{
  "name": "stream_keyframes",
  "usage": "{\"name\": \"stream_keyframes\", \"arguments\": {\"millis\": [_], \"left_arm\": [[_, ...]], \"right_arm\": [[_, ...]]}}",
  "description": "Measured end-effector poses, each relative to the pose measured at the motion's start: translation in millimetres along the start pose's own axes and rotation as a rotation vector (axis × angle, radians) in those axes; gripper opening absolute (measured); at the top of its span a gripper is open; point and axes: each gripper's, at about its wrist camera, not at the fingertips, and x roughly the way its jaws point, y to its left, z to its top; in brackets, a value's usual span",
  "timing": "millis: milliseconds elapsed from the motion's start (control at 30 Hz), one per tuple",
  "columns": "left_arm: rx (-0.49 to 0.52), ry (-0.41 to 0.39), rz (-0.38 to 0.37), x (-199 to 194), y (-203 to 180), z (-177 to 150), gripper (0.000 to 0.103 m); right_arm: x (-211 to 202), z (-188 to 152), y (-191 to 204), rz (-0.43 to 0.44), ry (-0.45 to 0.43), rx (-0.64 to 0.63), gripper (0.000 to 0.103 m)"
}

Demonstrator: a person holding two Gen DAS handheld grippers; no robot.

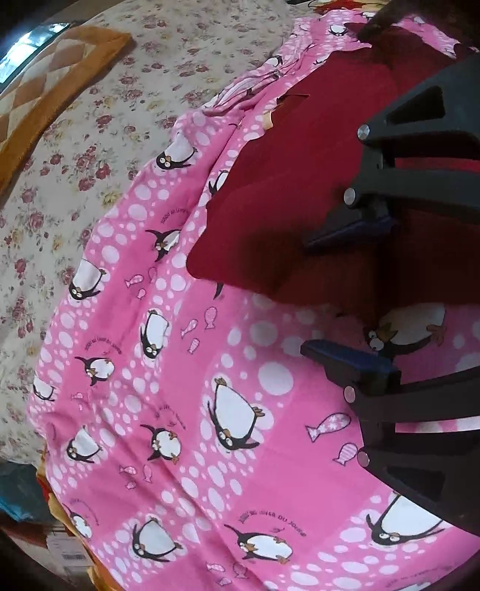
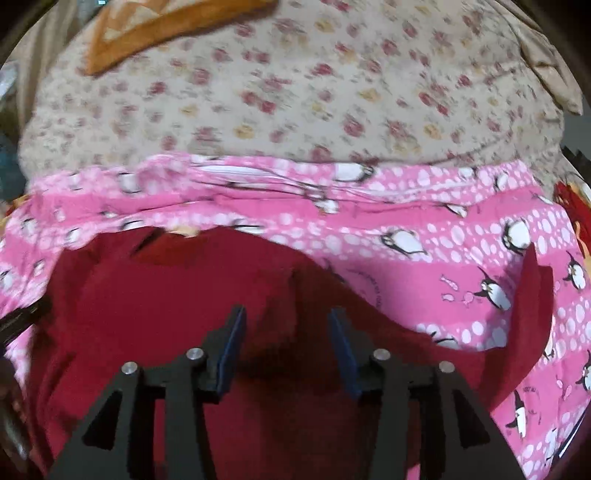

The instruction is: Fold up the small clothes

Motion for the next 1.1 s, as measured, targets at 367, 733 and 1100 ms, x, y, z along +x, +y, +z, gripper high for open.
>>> {"name": "stream_keyframes", "arguments": {"millis": [367,733,1100], "left_arm": [[-0.027,0.004,-0.107,-8,-8,9,0.032],[-0.02,0.036,-0.051,11,-3,7,0.027],[-0.06,0.032,-0.078,7,4,4,0.027]], "right_arm": [[9,-12,18,0.013,0.066,-0.057,0.058],[48,-11,1,-0.024,0.107,0.014,0.065],[1,-29,11,0.006,0.069,-0.024,0.067]]}}
